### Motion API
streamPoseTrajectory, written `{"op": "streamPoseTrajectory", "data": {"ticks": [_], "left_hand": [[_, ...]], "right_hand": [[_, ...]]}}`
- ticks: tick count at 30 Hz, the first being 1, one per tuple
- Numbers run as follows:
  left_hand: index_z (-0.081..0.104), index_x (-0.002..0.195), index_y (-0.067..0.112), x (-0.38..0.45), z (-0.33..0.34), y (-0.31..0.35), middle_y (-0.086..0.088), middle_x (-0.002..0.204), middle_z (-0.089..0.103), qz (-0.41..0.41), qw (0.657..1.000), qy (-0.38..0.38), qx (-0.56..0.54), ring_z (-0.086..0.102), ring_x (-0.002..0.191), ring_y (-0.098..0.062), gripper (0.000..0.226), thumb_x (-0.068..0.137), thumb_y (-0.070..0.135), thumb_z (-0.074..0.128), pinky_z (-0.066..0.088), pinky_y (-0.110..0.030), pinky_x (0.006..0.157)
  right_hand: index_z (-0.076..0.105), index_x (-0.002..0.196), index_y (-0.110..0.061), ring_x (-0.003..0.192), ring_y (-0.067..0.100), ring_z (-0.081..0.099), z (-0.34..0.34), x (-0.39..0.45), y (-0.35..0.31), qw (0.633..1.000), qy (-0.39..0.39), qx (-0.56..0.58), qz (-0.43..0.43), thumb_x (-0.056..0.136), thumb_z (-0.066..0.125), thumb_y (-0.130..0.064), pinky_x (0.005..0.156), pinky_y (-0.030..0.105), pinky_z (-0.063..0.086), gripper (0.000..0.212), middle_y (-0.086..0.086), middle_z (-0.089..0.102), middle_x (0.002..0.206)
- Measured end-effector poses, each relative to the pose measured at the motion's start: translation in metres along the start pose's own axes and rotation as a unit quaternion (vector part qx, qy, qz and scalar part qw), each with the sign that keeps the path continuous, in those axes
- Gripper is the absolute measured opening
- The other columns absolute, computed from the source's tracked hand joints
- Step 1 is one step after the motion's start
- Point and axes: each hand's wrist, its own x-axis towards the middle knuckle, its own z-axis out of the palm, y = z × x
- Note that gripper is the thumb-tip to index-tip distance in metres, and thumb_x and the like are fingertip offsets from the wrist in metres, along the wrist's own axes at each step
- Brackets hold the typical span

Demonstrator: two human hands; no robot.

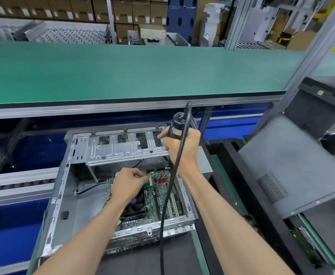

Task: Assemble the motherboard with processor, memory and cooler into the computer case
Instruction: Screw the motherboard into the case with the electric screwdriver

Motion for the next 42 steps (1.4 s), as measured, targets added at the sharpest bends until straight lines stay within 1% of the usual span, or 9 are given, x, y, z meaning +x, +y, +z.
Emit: {"op": "streamPoseTrajectory", "data": {"ticks": [3,9,12,16,22,27,32,38,42], "left_hand": [[0.068,0.058,0.035,0.000,-0.003,-0.004,0.020,0.043,0.059,0.000,0.994,-0.028,0.106,0.059,0.043,-0.003,0.022,0.076,0.042,0.078,0.040,-0.017,0.047],[0.069,0.064,0.038,-0.003,-0.006,-0.008,0.014,0.041,0.059,-0.015,0.988,-0.054,0.145,0.062,0.052,-0.003,0.020,0.075,0.048,0.082,0.040,-0.021,0.051],[0.071,0.069,0.036,-0.003,-0.006,-0.008,0.015,0.037,0.056,-0.017,0.989,-0.065,0.129,0.061,0.046,-0.001,0.020,0.075,0.051,0.082,0.038,-0.020,0.048],[0.072,0.063,0.030,0.000,-0.005,-0.008,0.012,0.039,0.058,-0.031,0.990,-0.061,0.125,0.066,0.058,-0.008,0.025,0.071,0.049,0.086,0.049,-0.026,0.058],[0.070,0.059,0.030,0.002,-0.003,-0.009,0.008,0.051,0.067,-0.048,0.990,-0.057,0.121,0.064,0.057,-0.007,0.028,0.069,0.049,0.087,0.049,-0.026,0.058],[0.070,0.059,0.030,0.000,-0.003,-0.008,0.010,0.061,0.069,-0.052,0.991,-0.052,0.114,0.062,0.060,-0.005,0.027,0.070,0.047,0.088,0.041,-0.023,0.053],[0.075,0.066,0.027,-0.001,-0.005,-0.008,0.008,0.048,0.065,-0.055,0.991,-0.057,0.110,0.064,0.054,-0.009,0.021,0.073,0.044,0.086,0.042,-0.022,0.051],[0.075,0.064,0.027,0.000,-0.006,-0.010,0.008,0.044,0.061,-0.057,0.992,-0.057,0.098,0.064,0.054,-0.012,0.021,0.072,0.042,0.087,0.041,-0.023,0.051],[0.074,0.063,0.027,0.001,-0.006,-0.012,0.005,0.048,0.065,-0.064,0.992,-0.063,0.086,0.062,0.053,-0.009,0.026,0.069,0.048,0.087,0.039,-0.022,0.049]], "right_hand": [[0.064,0.065,0.009,0.053,0.027,0.043,0.007,-0.002,0.006,1.000,-0.010,-0.026,0.014,0.064,0.063,-0.004,0.051,0.043,0.040,0.013,0.026,0.054,0.057],[0.061,0.069,0.015,0.054,0.029,0.045,0.012,-0.005,0.016,0.999,-0.020,-0.040,0.026,0.062,0.064,-0.011,0.053,0.048,0.045,0.026,0.032,0.057,0.064],[0.072,0.067,-0.002,0.056,0.025,0.055,0.010,-0.006,0.020,0.999,-0.020,-0.029,0.027,0.064,0.066,-0.008,0.055,0.040,0.048,0.009,0.018,0.067,0.065],[0.072,0.062,-0.016,0.055,0.026,0.059,0.009,-0.004,0.024,0.999,-0.019,-0.029,0.020,0.066,0.062,0.003,0.055,0.036,0.046,0.022,0.014,0.069,0.066],[0.072,0.063,-0.010,0.056,0.022,0.056,0.011,-0.004,0.025,0.999,-0.015,-0.032,0.029,0.061,0.065,-0.005,0.057,0.031,0.043,0.008,0.013,0.069,0.066],[0.073,0.063,-0.014,0.054,0.017,0.056,0.012,-0.008,0.024,0.999,-0.032,-0.042,0.013,0.064,0.064,-0.003,0.056,0.029,0.043,0.014,0.002,0.065,0.059],[0.070,0.067,-0.001,0.052,0.018,0.051,0.017,-0.009,0.024,0.998,-0.036,-0.044,0.017,0.060,0.067,-0.017,0.056,0.028,0.041,0.018,0.000,0.060,0.056],[0.070,0.065,-0.004,0.054,0.019,0.054,0.020,-0.010,0.020,0.997,-0.054,-0.049,0.018,0.063,0.066,-0.007,0.056,0.029,0.043,0.006,0.013,0.066,0.063],[0.070,0.060,-0.017,0.054,0.012,0.057,0.018,-0.005,0.022,0.995,-0.078,-0.057,0.021,0.067,0.061,0.012,0.059,0.027,0.044,0.031,0.008,0.069,0.065]]}}
